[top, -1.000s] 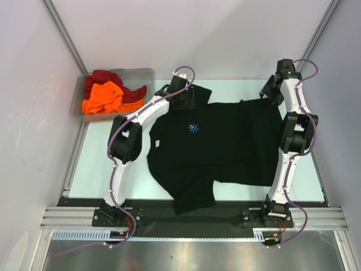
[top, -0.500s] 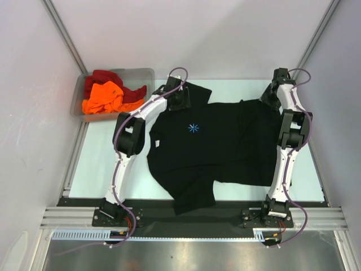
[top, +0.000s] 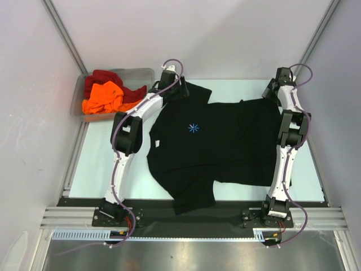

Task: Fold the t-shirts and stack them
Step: Flatten the tshirt out, then fold the tshirt

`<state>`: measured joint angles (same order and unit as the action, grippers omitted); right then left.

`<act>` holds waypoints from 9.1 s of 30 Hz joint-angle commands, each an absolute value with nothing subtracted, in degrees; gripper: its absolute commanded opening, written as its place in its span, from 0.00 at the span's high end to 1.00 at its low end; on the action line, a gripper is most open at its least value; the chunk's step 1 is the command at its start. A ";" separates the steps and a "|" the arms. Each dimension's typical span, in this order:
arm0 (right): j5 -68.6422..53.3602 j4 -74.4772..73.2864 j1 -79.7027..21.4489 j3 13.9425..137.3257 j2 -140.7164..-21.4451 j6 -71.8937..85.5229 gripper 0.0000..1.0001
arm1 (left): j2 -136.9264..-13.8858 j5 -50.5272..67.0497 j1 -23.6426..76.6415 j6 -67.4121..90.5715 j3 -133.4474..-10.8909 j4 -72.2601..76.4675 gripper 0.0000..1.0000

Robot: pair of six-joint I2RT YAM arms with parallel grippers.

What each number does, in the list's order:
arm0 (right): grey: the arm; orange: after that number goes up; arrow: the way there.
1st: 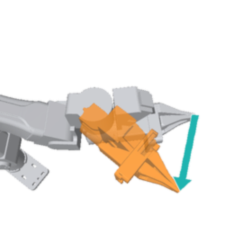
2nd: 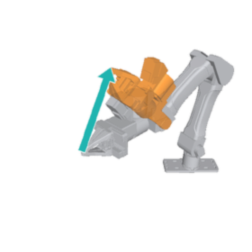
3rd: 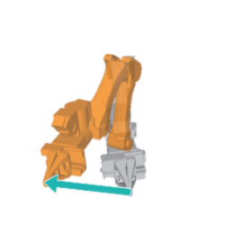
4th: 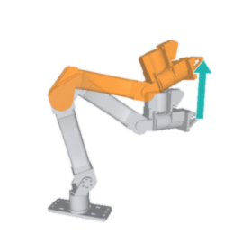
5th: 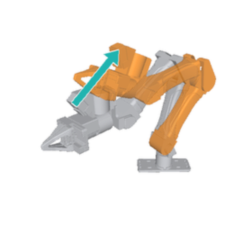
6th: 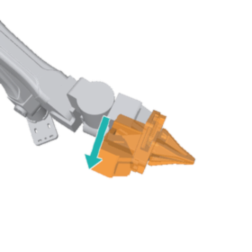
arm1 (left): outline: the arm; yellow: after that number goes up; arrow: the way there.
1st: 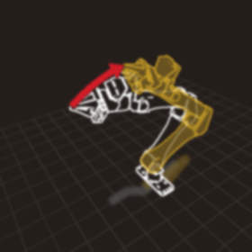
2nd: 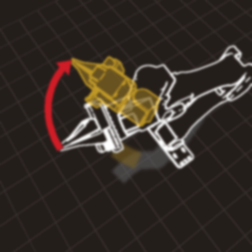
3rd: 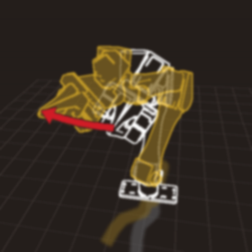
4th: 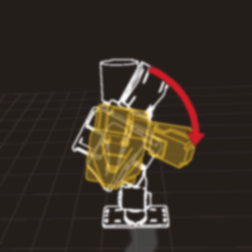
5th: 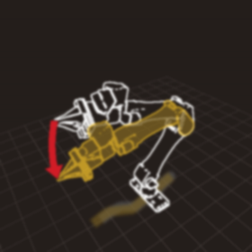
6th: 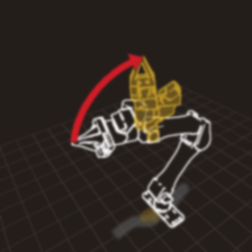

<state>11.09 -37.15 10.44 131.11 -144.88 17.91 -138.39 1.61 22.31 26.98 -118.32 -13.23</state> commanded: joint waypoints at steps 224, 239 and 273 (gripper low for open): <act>19.77 -36.12 31.91 46.23 -78.13 31.20 1.00 | -60.90 8.70 38.50 58.81 -38.82 -23.29 1.00; 21.45 -39.20 25.58 57.74 -83.76 30.85 1.00 | -82.60 10.90 29.71 52.74 -59.93 -23.64 1.00; 20.48 -41.84 20.48 79.62 -105.38 24.08 1.00 | -100.81 13.80 23.12 49.83 -72.69 -23.73 1.00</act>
